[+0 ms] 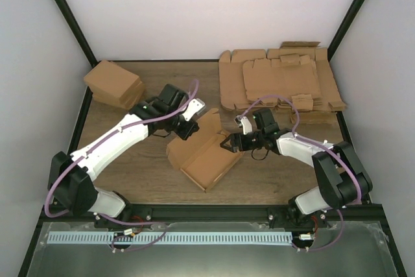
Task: Fold the paper box
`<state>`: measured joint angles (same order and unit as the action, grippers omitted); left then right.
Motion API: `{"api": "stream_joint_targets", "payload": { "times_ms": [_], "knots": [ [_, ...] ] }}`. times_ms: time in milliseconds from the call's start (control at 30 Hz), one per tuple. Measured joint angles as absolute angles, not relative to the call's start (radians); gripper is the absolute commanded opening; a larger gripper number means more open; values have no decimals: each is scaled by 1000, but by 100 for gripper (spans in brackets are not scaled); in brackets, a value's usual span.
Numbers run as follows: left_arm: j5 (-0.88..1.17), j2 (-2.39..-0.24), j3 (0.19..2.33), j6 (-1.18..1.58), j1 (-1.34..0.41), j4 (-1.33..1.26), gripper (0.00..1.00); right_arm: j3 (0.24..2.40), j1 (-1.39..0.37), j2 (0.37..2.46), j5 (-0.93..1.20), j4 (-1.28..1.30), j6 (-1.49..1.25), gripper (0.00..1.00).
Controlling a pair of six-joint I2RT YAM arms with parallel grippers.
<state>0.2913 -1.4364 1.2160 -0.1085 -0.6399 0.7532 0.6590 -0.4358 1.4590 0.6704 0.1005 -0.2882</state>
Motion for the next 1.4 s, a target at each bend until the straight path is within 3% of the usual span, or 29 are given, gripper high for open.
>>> {"api": "stream_joint_targets", "payload": {
  "times_ms": [200, 533, 767, 900, 1300, 1400],
  "knots": [
    [285, -1423, 1209, -112, -653, 747, 4, 653, -408, 1425, 694, 92, -323, 83],
    [281, -1414, 1208, -135, -688, 742, 4, 565, -208, 1309, 812, 47, -374, 84],
    [278, -1375, 1188, -143, -691, 739, 4, 520, -88, 1279, 841, 44, -410, 71],
    [279, -1371, 1187, -154, -694, 738, 4, 520, -83, 1301, 859, 51, -410, 60],
    [279, -1371, 1187, -160, -695, 739, 4, 479, -83, 1504, 1033, -18, -421, 42],
    [279, -1371, 1187, -158, -695, 738, 4, 462, -96, 1512, 1091, -68, -439, 31]
  ]
}}
